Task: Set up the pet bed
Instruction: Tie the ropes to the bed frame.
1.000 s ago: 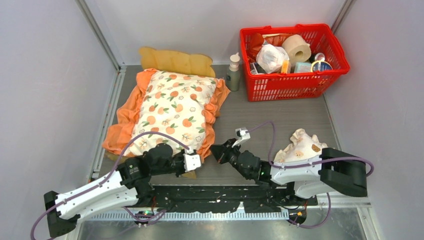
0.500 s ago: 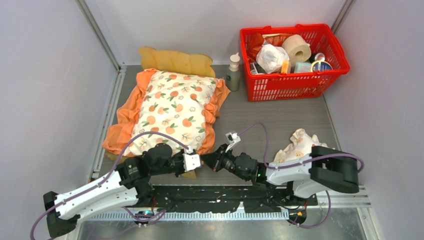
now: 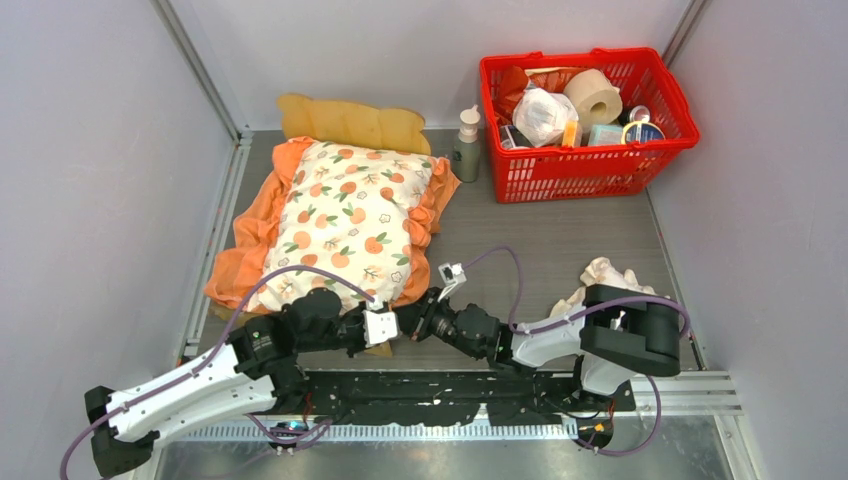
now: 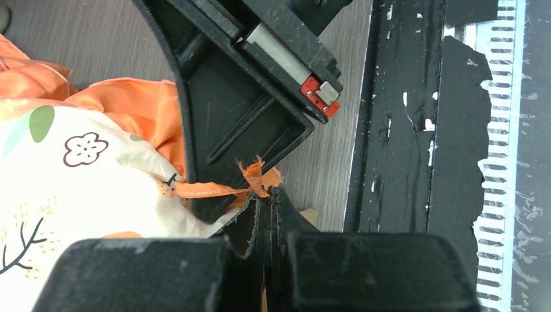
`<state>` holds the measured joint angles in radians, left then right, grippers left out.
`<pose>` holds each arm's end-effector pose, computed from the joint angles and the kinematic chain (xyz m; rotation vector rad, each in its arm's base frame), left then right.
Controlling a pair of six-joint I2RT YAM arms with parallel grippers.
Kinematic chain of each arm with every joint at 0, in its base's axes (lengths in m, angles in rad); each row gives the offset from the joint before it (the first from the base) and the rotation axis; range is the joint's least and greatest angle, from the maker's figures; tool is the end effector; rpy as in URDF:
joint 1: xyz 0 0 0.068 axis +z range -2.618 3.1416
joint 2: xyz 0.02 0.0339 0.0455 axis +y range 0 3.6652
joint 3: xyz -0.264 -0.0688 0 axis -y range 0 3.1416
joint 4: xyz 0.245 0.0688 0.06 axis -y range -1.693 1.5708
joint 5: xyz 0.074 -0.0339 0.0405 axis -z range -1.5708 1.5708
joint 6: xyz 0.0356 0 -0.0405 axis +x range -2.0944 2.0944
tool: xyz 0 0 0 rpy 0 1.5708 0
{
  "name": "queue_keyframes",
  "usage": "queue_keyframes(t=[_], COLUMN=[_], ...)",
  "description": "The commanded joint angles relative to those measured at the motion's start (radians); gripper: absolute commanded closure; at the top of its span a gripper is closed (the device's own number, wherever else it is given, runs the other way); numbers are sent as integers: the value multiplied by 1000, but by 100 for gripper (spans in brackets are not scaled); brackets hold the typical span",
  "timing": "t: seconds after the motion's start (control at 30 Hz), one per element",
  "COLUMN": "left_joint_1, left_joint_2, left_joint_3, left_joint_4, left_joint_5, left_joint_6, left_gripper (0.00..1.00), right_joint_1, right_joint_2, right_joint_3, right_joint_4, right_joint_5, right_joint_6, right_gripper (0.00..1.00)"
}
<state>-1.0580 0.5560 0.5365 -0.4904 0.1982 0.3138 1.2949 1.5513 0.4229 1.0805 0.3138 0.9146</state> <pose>0.0611 -0.1228 0.2549 1.4478 1.5725 -0.6527 0.0873 0.2681 0.1766 -0.0738 1.8214 1.4068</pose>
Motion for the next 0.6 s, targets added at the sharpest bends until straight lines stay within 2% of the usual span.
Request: queue_keyframes(t=[0.0, 0.37, 0.57], left_joint_1=[-2, -1, -2], left_joint_2=[-25, -33, -24], left_joint_3=[37, 29, 28], left_joint_4=[76, 80, 89], left_joint_5=[74, 69, 61], left_joint_6=[-16, -7, 0], left_gripper=[100, 100, 100], right_joint_1=[5, 7, 8], right_joint_2=[30, 46, 89], right_joint_3=[39, 31, 17], right_joint_4=[85, 99, 142], right_joint_5=[34, 78, 54], right_joint_6=[21, 24, 107], right_gripper=[95, 95, 95])
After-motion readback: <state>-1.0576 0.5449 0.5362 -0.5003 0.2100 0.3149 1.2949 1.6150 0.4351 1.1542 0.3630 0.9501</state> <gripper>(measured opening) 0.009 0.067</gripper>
